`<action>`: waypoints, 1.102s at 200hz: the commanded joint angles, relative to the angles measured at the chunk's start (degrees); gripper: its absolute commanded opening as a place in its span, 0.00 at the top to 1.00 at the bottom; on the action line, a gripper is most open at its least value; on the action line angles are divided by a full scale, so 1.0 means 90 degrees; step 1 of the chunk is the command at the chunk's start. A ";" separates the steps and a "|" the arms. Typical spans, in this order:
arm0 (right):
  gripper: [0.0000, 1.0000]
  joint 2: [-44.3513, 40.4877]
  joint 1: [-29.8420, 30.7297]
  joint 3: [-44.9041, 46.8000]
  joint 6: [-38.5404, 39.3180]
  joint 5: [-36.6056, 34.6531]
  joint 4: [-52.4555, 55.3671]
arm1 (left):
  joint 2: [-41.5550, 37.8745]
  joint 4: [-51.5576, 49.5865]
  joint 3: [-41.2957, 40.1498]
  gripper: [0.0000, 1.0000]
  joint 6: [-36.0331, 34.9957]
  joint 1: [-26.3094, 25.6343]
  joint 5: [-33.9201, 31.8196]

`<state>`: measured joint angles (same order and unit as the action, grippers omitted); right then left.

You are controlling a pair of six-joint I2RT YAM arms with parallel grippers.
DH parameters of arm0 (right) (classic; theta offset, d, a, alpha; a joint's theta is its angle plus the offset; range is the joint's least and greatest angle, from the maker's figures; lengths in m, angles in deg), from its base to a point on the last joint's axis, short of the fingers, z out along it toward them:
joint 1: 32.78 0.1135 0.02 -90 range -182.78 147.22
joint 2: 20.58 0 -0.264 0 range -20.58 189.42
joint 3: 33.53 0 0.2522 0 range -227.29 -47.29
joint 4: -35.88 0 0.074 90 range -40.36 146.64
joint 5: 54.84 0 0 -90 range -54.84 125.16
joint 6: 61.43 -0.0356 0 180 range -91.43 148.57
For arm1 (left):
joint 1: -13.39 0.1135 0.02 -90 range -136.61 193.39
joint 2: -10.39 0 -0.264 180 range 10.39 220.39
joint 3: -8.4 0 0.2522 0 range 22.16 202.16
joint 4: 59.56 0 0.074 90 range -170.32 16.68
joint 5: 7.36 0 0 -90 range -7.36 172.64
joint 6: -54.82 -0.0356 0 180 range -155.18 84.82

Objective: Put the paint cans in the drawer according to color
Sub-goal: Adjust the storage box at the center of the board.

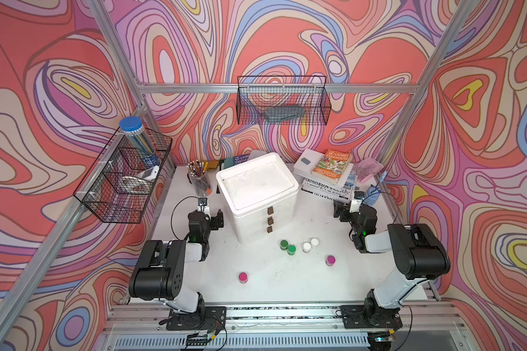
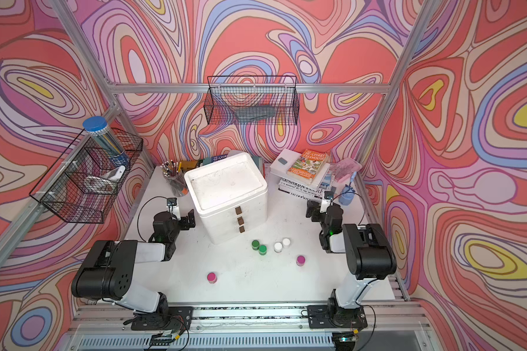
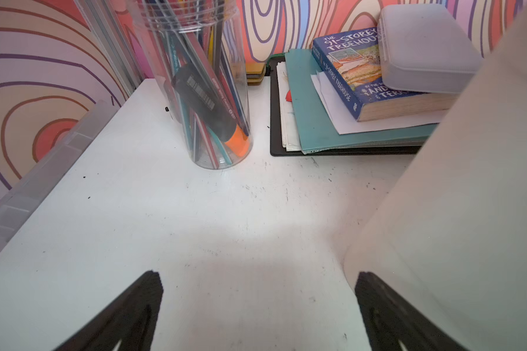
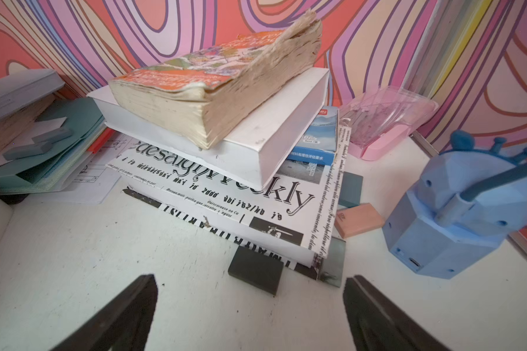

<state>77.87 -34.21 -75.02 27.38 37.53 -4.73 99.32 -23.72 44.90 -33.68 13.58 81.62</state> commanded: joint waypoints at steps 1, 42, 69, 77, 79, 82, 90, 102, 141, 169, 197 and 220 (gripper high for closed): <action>0.02 -0.0136 -0.0022 0.0083 -0.0044 -0.0036 0.0035 | -0.0105 -0.0033 -0.0084 0.02 -0.0040 -0.0030 0.0066; 0.02 -0.0134 -0.0016 0.0067 -0.0044 -0.0039 0.0035 | -0.0103 -0.0033 -0.0076 0.02 -0.0044 -0.0030 0.0072; 0.02 -0.0139 -0.0017 0.0082 -0.0046 -0.0034 0.0028 | -0.0115 -0.0046 -0.0076 0.02 -0.0058 -0.0031 0.0066; 0.02 -0.0148 -0.0017 0.0101 -0.0044 -0.0039 -0.0007 | -0.0124 -0.0025 -0.0088 0.02 -0.0054 -0.0031 0.0076; 0.02 -0.0148 -0.0017 0.0107 -0.0043 -0.0039 -0.0017 | -0.0117 -0.0024 -0.0091 0.01 -0.0065 -0.0031 0.0079; 0.02 -0.0148 -0.0017 0.0116 -0.0050 -0.0032 -0.0036 | -0.0115 -0.0023 -0.0095 0.02 -0.0061 -0.0033 0.0086; 0.02 -0.0158 -0.0017 0.0156 -0.0056 -0.0028 -0.0102 | -0.0113 -0.0014 -0.0093 0.01 -0.0068 -0.0030 0.0079; 0.02 -0.0140 -0.0017 0.0104 -0.0091 -0.0136 -0.0013 | -0.0111 -0.0031 -0.0081 0.01 -0.0048 -0.0031 0.0069; 0.02 -0.0203 -0.0018 0.0103 -0.0064 -0.0074 0.0005 | -0.0125 0.0043 -0.0129 0.01 -0.0092 -0.0034 0.0140; 0.02 -0.1386 -0.0017 -0.0105 0.0104 0.0371 0.1295 | -0.0933 -0.0382 -0.0262 0.02 -0.0089 -0.0035 0.0098; 0.02 -0.2668 -0.0017 -0.0561 -0.0716 0.0458 0.2801 | -0.2377 -0.0962 -0.0533 0.01 0.0222 -0.0030 -0.0384; 0.02 -0.3107 -0.0019 -0.1700 -0.1955 -0.0227 0.5437 | -0.3475 -0.2392 -0.0306 0.01 0.1337 -0.0030 -0.1229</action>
<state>52.82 -34.21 -82.62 21.22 39.63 20.93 75.73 -31.93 40.55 -31.17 13.56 78.78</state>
